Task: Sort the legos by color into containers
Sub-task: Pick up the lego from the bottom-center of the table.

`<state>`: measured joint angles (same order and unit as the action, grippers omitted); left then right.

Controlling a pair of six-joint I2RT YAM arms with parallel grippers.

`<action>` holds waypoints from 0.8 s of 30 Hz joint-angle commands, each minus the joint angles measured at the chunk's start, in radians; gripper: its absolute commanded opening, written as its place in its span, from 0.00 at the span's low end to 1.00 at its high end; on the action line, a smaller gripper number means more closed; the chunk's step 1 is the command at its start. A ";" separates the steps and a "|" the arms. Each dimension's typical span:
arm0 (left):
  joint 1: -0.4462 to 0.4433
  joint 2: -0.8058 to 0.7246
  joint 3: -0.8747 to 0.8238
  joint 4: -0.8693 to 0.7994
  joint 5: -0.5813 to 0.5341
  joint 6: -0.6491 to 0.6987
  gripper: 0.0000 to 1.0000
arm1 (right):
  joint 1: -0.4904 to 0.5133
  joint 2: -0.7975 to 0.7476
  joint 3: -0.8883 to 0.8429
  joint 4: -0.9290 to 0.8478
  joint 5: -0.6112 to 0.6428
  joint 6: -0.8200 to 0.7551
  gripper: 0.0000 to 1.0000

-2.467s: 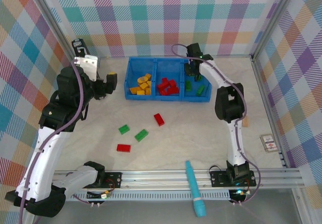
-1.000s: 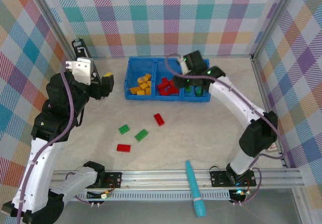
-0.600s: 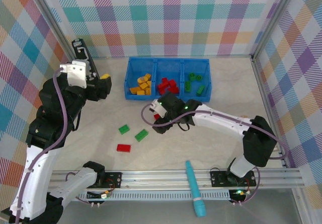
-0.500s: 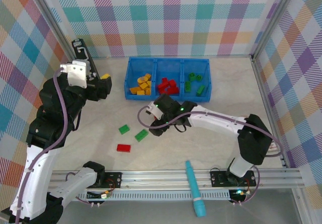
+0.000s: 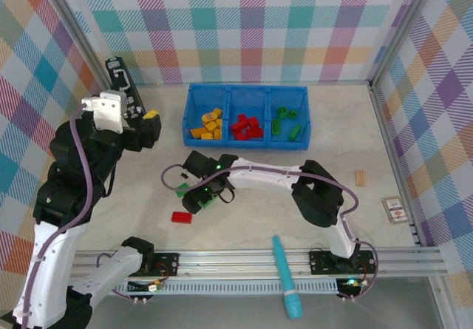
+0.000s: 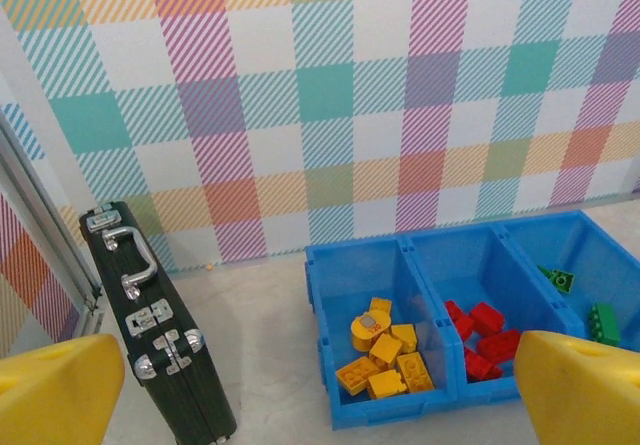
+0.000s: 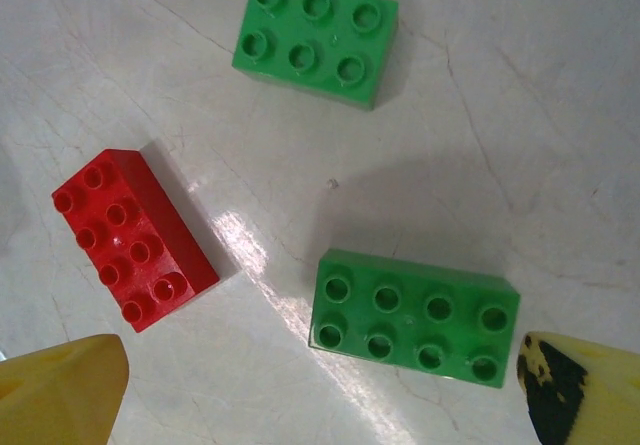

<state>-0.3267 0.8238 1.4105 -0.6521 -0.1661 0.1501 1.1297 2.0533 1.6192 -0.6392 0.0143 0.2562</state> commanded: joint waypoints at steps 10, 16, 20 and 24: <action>-0.006 -0.013 0.015 0.005 0.010 -0.009 1.00 | 0.031 0.061 0.019 -0.099 0.161 0.066 0.99; -0.006 -0.006 0.021 0.000 0.011 -0.009 1.00 | 0.031 0.093 0.039 -0.100 0.200 0.013 0.99; -0.006 -0.001 0.023 -0.001 0.011 -0.010 1.00 | 0.030 0.113 0.048 -0.091 0.200 -0.003 0.99; -0.006 0.002 0.021 0.000 0.011 -0.009 1.00 | 0.029 0.130 0.062 -0.081 0.199 -0.013 0.99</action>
<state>-0.3267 0.8257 1.4105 -0.6525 -0.1658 0.1474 1.1553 2.1681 1.6455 -0.7189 0.2020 0.2680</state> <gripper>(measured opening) 0.999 0.990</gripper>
